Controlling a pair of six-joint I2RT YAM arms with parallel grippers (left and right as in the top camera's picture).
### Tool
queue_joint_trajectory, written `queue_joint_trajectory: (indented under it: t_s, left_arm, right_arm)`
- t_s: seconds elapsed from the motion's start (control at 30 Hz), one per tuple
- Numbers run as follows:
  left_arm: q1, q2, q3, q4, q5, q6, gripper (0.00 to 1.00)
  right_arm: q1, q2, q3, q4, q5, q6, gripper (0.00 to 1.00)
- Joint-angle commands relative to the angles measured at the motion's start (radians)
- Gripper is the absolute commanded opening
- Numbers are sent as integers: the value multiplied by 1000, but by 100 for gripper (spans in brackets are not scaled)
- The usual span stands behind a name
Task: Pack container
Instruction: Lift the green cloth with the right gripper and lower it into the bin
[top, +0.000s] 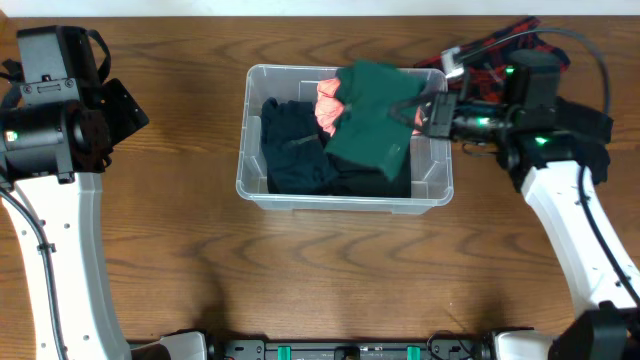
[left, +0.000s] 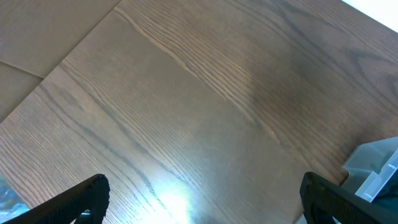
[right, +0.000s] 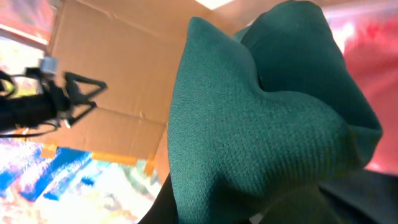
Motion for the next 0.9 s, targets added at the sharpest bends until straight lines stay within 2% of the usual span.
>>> queue_joint_trajectory:
  t_s: [0.0,0.13,0.23,0.37,0.4,0.43,0.5,0.6,0.77,0.83,0.87]
  left_arm:
    - [5,-3,-4,-4,-12,-5,98]
    - [5,-3,-4,-4,-12,-5,98]
    - [5,-3,-4,-4,-12,-5,98]
    - [5,-3,-4,-4,-12,-5,98]
    - [5,-3,-4,-4,-12,-5,98]
    - [5,-3,-4,-4,-12,-5,98]
    - [5,-3,-4,-3,-12,-5,98]
    - [5,-3,-4,-4,-12,-5,98]
    - [5,-3,-4,-4,-12,-5,98]
    - [5,-3,-4,-4,-12,-5,98]
    - [5,-3,-4,-4,-12,-5,98]
  right_arm:
    - [20,12,21,-47,-22,-97,1]
    - [-13,16,21,-211,158,-206,1]
    - [-56,16,21,-299,293,-261,8]
    - [-121,-3,23,-285,290,-283,46]
    - [-129,-13,25,-273,280,-285,59]
    - [-136,-24,31,-262,279,-285,67]
    - [-148,-49,47,-257,298,-285,76]
    - [-168,-87,77,-262,325,-286,77]
    - [-210,-126,109,-264,371,-285,70]
    - [-235,-128,109,-283,410,-280,54]
    - [-253,-128,109,-299,433,-272,52]
